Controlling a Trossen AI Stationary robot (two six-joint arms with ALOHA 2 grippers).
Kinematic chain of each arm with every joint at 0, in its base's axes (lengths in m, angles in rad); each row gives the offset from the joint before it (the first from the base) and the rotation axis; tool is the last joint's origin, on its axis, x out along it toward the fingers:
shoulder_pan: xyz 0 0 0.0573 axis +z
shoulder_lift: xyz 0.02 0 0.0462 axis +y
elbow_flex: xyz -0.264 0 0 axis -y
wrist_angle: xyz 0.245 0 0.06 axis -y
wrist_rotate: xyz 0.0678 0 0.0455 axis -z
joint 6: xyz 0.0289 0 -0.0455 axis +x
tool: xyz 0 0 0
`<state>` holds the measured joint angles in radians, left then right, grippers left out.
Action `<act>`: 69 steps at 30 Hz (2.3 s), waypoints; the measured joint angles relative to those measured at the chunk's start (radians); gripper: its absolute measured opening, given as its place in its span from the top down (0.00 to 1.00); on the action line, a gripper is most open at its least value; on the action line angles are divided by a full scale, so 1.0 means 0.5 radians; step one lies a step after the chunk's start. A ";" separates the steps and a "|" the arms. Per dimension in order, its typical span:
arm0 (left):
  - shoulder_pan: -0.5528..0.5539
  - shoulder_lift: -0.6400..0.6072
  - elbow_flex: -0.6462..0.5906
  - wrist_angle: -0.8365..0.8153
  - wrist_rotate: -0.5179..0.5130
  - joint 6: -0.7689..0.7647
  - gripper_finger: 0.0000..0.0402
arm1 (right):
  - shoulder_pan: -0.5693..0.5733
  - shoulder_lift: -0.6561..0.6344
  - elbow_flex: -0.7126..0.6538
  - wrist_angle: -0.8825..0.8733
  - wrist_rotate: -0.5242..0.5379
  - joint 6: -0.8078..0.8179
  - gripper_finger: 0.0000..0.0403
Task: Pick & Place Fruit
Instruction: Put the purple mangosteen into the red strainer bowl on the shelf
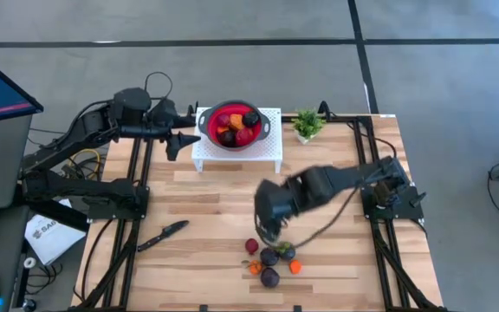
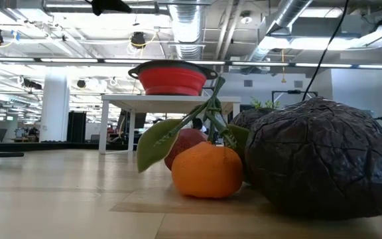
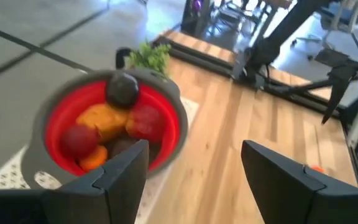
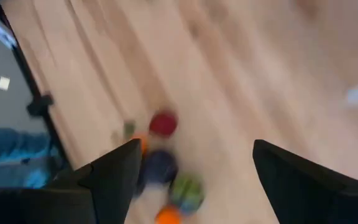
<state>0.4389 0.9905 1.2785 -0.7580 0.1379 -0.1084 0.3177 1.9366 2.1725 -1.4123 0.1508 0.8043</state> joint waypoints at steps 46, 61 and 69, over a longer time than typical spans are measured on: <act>-0.005 -0.040 -0.001 -0.181 0.295 -0.063 0.38 | 0.201 -0.002 -1.693 1.366 -0.610 -0.083 0.08; -0.005 -0.040 -0.001 -0.176 0.281 -0.125 0.38 | 0.170 -0.006 -1.744 1.424 -0.454 0.052 0.33; -0.018 0.029 -0.131 0.082 0.357 -0.481 0.38 | 0.112 -0.258 -1.265 0.989 0.265 -0.216 0.36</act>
<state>0.4298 1.0052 1.2129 -0.7170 0.3164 -0.3487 0.3739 1.8077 1.5398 -0.9178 0.2831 0.6962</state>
